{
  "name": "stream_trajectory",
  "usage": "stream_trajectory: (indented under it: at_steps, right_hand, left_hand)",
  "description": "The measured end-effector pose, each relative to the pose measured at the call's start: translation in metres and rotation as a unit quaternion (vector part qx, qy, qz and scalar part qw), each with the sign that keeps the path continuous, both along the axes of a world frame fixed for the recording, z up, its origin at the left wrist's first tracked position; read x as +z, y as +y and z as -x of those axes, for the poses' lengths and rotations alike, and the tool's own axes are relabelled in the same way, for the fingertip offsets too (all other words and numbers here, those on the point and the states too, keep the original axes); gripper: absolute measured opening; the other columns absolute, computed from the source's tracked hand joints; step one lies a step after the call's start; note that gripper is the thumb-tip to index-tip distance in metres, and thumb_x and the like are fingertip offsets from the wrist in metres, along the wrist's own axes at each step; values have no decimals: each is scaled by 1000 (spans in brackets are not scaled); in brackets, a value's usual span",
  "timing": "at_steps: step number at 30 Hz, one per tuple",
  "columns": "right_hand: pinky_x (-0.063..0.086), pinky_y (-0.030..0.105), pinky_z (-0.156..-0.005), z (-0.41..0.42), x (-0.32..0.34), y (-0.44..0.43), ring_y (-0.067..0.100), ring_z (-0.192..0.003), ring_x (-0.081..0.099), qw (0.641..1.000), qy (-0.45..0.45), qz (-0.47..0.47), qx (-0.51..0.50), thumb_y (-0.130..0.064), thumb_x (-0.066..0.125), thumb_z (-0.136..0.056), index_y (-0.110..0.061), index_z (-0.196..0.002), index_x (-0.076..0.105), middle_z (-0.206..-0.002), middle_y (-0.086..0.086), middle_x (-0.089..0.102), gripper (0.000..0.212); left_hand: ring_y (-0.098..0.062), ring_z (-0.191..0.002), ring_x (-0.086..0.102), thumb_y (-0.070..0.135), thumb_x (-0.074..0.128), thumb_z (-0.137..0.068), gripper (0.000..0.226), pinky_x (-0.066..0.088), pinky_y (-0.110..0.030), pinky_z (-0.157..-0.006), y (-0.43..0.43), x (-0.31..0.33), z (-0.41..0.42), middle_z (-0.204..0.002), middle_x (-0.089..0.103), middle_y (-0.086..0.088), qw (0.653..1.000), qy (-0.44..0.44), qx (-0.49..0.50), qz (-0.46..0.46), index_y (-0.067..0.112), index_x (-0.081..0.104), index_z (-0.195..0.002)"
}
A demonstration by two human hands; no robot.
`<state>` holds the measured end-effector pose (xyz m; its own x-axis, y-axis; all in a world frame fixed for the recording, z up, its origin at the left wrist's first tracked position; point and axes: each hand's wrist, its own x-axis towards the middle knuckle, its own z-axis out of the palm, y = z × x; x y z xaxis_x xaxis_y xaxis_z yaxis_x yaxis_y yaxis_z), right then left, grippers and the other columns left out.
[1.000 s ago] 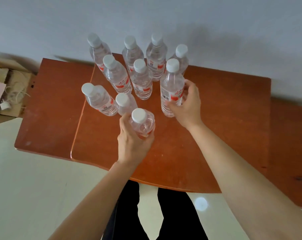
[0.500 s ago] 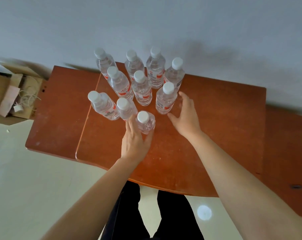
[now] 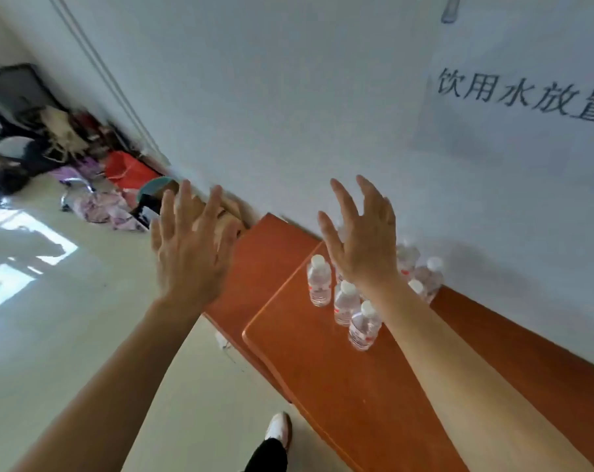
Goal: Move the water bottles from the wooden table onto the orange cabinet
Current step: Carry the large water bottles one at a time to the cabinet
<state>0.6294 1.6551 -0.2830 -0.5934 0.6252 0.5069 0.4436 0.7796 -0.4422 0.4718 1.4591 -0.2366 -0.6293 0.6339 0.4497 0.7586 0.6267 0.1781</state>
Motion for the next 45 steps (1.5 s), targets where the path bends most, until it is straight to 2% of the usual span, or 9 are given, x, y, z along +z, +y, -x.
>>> stream_trajectory:
  at_steps: [4,9,17,21,25,29,32,40,45]
  right_hand:
    - [16,59,-123,74,55,-69,33,-154,21,992,42,-57,106,-58,37,-104,-29,-157,34,-166,15,24,61]
    - [12,59,-124,151,106,-194,33,-156,12,971,65,-84,214,-62,33,-102,-28,-161,26,-169,14,14,68]
    - [12,60,-124,283,164,-465,33,-156,11,919,110,-135,353,-63,41,-101,-31,-161,23,-169,13,12,70]
    - [9,59,-124,335,183,-616,33,-156,11,879,115,-147,439,-62,42,-102,-30,-161,23,-169,14,11,71]
    - [3,53,-125,374,187,-743,32,-156,11,839,138,-162,500,-61,45,-102,-32,-161,23,-169,13,11,69]
    - [13,59,-124,418,173,-863,34,-156,14,795,139,-160,568,-59,46,-101,-30,-160,25,-169,15,15,69]
    - [15,60,-123,450,158,-932,34,-156,13,772,138,-160,599,-60,44,-101,-29,-161,26,-168,16,15,69]
    - [13,62,-123,591,138,-1164,34,-157,6,706,141,-137,680,-66,35,-100,-31,-162,20,-170,15,6,72]
    - [10,61,-124,677,162,-1294,33,-157,2,672,138,-122,717,-69,33,-99,-37,-162,10,-171,13,1,74]
  left_hand:
    - [-36,-153,7,58,27,-102,61,15,-62,-119,-88,64,39,-167,9,-16,991,80,107,-9,30,28,-157]
    - [-37,-154,5,58,30,-102,66,15,-64,-119,-225,107,69,-167,7,-16,970,134,197,-36,26,22,-159]
    - [-36,-154,3,59,28,-102,68,15,-64,-119,-524,144,114,-168,3,-14,924,169,336,-64,27,17,-160]
    - [-32,-155,-1,60,27,-101,69,8,-62,-120,-671,151,121,-169,-3,-10,883,177,431,-61,29,10,-161]
    - [-33,-155,-3,63,25,-100,72,11,-66,-119,-792,150,120,-169,-4,-9,843,175,507,-37,28,9,-161]
    - [-32,-155,-5,69,16,-97,76,9,-68,-118,-894,138,124,-168,-7,-9,796,149,587,-16,29,7,-161]
    - [-35,-154,-2,68,15,-98,75,11,-71,-116,-950,122,132,-168,-3,-11,778,136,613,-7,29,11,-161]
    - [-39,-153,3,62,26,-100,71,13,-73,-114,-1137,118,231,-168,-1,-13,699,129,701,58,30,10,-161]
    - [-41,-153,3,63,23,-99,71,15,-75,-111,-1239,138,295,-168,-3,-11,657,112,740,84,31,9,-161]
